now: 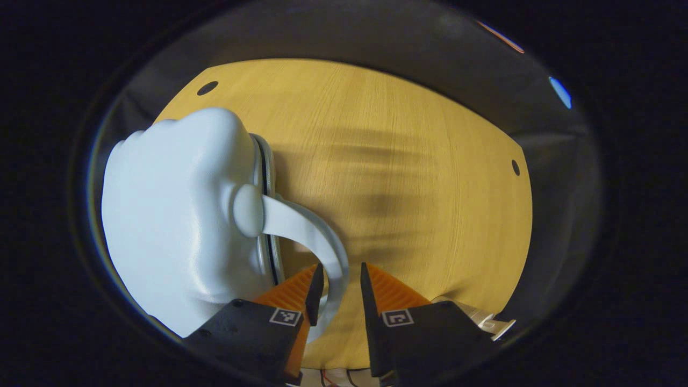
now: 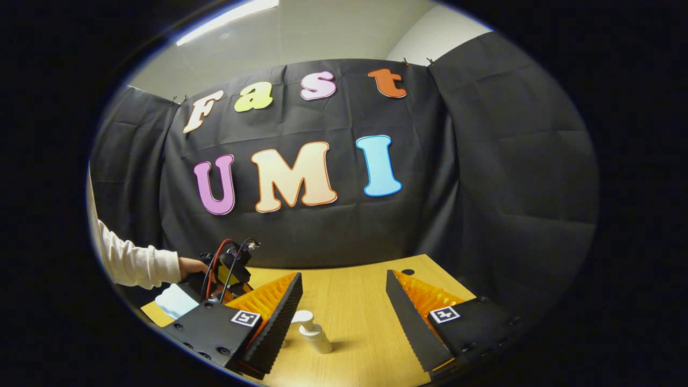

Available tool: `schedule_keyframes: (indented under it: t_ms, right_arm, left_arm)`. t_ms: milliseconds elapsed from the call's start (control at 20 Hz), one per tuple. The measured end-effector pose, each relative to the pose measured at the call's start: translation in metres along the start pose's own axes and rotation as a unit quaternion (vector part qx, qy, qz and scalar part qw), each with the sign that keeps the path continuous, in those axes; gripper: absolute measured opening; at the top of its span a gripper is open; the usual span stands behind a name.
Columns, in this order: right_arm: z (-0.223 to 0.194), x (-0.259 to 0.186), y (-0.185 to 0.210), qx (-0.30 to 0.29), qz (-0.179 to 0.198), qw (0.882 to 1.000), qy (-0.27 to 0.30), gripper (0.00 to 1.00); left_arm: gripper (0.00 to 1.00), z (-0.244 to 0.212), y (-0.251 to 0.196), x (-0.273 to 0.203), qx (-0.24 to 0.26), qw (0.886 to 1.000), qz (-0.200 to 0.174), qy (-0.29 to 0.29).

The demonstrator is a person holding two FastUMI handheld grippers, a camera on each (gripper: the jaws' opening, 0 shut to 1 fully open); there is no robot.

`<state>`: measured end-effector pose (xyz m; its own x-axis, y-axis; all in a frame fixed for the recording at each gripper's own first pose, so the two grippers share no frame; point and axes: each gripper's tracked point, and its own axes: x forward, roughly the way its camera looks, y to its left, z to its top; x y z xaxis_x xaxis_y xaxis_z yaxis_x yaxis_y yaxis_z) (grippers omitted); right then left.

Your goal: First open the suitcase, pack the skin care products into it, and then close the suitcase.

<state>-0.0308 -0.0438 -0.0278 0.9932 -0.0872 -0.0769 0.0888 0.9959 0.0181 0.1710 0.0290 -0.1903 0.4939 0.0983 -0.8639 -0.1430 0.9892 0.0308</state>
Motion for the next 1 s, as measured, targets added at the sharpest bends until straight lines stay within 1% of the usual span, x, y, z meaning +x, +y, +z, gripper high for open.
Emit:
schedule_keyframes:
  t_ms: [50, 150, 250, 350, 500, 700, 800, 900, 1000]
  right_arm:
    - [0.001, 0.000, -0.001, 0.000, -0.001, 1.000, 0.000, 0.98]
    - [0.001, -0.001, -0.003, -0.001, -0.005, 1.000, 0.000, 0.98]
    - [0.000, 0.000, -0.005, -0.001, -0.006, 1.000, 0.002, 0.98]
    - [-0.001, -0.001, -0.007, -0.004, -0.009, 1.000, 0.002, 0.98]
    - [0.000, 0.000, -0.007, -0.006, -0.009, 1.000, 0.003, 0.98]
    - [-0.001, 0.001, -0.003, -0.011, -0.003, 1.000, 0.004, 0.98]
    - [0.000, 0.002, 0.000, -0.014, 0.001, 1.000, 0.005, 0.98]
    - [0.000, 0.003, 0.005, -0.016, 0.008, 1.000, 0.006, 0.98]
    - [-0.001, 0.003, 0.013, -0.017, 0.018, 1.000, 0.006, 0.98]
  left_arm:
    - [0.41, 0.000, 0.003, 0.002, 0.000, 1.000, 0.005, 0.002]
    - [0.14, -0.002, 0.005, 0.008, -0.003, 1.000, 0.009, 0.010]
    - [0.14, -0.005, 0.007, 0.013, -0.009, 1.000, 0.010, 0.020]
    - [0.10, -0.005, 0.007, 0.014, -0.014, 1.000, 0.009, 0.022]
    - [0.04, -0.004, 0.005, 0.011, 0.005, 0.999, 0.004, 0.032]
    - [0.00, -0.001, -0.001, 0.002, 0.013, 1.000, -0.017, 0.020]
    - [0.00, 0.003, -0.007, -0.011, 0.009, 0.999, -0.037, 0.009]
    - [0.00, 0.005, -0.018, -0.028, 0.001, 0.997, -0.072, 0.000]
    - [0.00, 0.013, -0.022, -0.045, -0.003, 0.995, -0.101, -0.022]
